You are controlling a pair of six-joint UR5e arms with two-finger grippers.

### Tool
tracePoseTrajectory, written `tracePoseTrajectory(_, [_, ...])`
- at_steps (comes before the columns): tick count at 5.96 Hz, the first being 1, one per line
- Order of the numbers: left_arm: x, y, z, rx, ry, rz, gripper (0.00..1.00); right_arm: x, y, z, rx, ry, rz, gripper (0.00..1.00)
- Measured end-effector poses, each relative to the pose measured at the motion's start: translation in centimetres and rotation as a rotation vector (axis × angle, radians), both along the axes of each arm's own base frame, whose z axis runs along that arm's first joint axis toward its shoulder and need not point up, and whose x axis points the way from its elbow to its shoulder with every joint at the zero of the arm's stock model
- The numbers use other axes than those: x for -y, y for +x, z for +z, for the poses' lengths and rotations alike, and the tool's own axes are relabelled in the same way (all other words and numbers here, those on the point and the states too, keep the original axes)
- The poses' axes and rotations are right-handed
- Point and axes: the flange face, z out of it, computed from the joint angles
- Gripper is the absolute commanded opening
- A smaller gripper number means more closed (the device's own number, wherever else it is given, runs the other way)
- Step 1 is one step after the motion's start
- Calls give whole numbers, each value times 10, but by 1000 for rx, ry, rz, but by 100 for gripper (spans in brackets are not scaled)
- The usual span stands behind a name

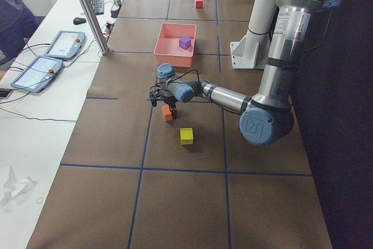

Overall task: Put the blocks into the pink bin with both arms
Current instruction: 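Withdraw the right gripper while the left gripper reaches down and grasps the orange cube, then carry the orange cube with the left gripper into the pink bin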

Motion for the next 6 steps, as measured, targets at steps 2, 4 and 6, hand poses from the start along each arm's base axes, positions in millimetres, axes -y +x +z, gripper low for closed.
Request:
tracePoseTrajectory(2, [4, -5, -29, -41, 49, -7, 25, -1, 0, 2, 1, -5, 1, 100])
tracePoseTrajectory(4, [18, -12, -107, -128, 158, -35, 26, -4, 0, 6, 1, -15, 2, 100])
tracePoseTrajectory(6, [39, 18, -217, -207, 243, -23, 30, -24, 2, 25, 8, -63, 15, 100])
